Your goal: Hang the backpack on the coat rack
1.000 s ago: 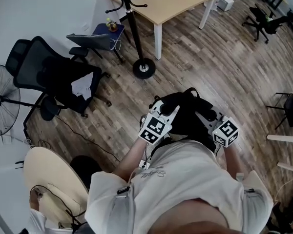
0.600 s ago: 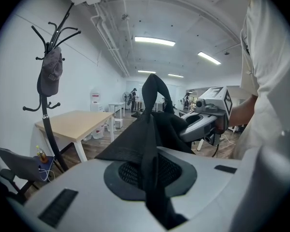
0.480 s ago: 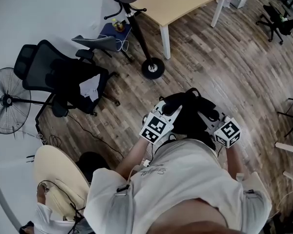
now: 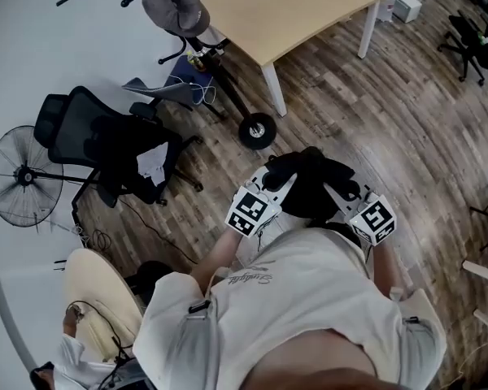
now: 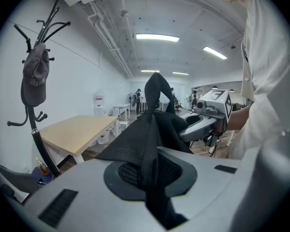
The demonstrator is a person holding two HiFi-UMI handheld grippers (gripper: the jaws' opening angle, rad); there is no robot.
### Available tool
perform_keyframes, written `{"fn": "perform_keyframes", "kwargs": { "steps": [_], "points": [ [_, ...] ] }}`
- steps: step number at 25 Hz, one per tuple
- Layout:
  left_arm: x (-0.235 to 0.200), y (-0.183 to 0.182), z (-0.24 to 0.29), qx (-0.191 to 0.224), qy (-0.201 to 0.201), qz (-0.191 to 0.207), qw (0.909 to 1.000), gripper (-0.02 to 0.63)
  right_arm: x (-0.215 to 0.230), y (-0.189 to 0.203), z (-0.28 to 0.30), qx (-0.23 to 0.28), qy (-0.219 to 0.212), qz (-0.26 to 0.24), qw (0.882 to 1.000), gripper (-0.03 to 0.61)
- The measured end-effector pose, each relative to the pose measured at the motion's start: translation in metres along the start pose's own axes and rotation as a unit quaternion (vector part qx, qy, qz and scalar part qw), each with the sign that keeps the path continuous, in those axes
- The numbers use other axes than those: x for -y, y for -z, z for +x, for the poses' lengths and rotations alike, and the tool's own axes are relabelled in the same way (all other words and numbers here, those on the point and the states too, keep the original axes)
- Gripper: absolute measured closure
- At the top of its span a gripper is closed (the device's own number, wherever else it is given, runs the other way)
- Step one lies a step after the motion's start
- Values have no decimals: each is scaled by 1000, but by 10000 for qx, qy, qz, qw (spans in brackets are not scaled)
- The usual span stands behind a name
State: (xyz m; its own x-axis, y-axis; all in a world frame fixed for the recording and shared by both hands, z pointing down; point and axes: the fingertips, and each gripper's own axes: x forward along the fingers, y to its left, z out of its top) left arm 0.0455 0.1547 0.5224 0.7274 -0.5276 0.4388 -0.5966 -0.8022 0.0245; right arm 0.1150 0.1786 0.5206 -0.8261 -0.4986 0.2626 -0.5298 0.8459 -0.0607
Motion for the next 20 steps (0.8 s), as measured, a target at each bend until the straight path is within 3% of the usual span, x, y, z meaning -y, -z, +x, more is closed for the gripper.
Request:
{"fn": "perform_keyframes", "kwargs": {
  "steps": [7, 16, 20],
  "points": [
    [-12, -19, 45, 152, -335, -266, 9990, 569, 55, 0, -4, -61, -263, -270, 9993, 549],
    [-51, -14, 65, -20, -670, -632, 9958, 569, 92, 1, 31, -261, -811, -93, 9963, 549],
    [-77, -16, 80, -115, -708, -584, 9957, 569, 115, 0, 49, -289, -882, 72, 9957, 549]
  ]
}}
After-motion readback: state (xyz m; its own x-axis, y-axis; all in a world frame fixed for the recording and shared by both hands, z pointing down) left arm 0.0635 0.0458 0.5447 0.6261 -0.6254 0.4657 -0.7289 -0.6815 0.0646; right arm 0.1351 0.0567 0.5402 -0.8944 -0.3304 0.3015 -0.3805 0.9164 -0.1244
